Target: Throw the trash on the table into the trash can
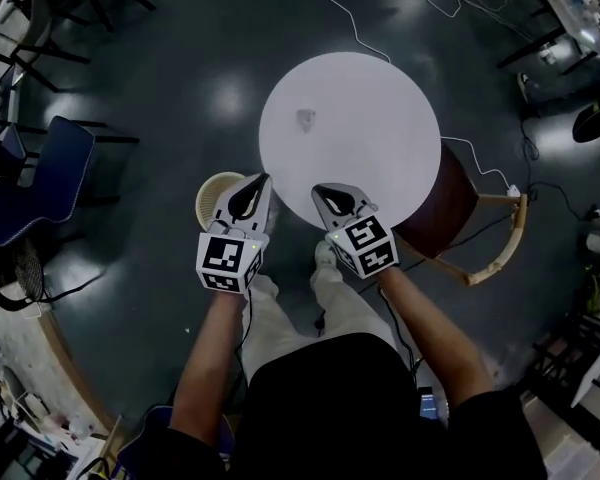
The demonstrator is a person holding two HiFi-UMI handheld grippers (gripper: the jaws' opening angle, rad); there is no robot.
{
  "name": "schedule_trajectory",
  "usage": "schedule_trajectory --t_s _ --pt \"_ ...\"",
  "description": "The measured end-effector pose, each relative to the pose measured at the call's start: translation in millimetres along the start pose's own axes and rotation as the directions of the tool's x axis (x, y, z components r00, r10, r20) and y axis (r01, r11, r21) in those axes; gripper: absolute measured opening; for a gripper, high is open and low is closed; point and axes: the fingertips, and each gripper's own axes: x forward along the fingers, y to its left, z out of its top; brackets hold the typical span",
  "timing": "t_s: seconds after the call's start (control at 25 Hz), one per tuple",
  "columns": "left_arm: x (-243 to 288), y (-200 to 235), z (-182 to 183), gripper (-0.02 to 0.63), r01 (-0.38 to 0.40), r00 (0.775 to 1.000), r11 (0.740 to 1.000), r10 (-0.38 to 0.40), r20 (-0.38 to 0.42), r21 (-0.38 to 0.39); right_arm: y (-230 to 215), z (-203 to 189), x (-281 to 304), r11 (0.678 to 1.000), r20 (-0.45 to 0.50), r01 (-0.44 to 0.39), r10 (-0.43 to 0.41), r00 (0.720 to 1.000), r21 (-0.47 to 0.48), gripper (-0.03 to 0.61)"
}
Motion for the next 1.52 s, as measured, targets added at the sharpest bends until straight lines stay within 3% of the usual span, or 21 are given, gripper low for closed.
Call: schedule_trajectory --t_s 0.52,0.8,0.92,1.2,1.32,1.52 --pt "130.4 5.9 -40.2 0.017 0.016 0.995 0.998 -0.01 -0.104 0.06 -90.7 -67.9 -7.2 0.992 -0.028 0.05 -0.047 0.998 0.118 0.02" --pt "172.9 12.5 -64.4 0.02 0.031 0.99 0.996 -0.02 -0.141 0.078 -105.6 -87.8 7.9 0.991 -0.049 0.037 -0.03 0.998 0.131 0.02" --pt "192.5 13.9 -75.8 0.112 0.032 0.986 0.996 -0.019 -0.163 0.078 -116.2 -97.3 12.1 0.987 -0.048 0.039 -0.032 0.998 0.155 0.02" --pt "232.1 24.8 -92.9 0.255 0.015 0.979 0.996 0.004 -0.205 0.093 -131.9 -120.9 19.7 0.976 -0.052 0.048 -0.038 0.998 0.212 0.02" --pt "248.5 32.8 -98.4 0.293 0.019 0.969 0.993 0.011 -0.247 0.119 -136.4 -125.0 26.3 0.972 -0.052 0.049 -0.038 0.998 0.231 0.02" --pt "270.6 39.1 -111.5 0.296 0.037 0.95 0.985 0.018 -0.31 0.17 -142.0 -130.1 31.9 0.965 -0.049 0.051 -0.04 0.998 0.256 0.02"
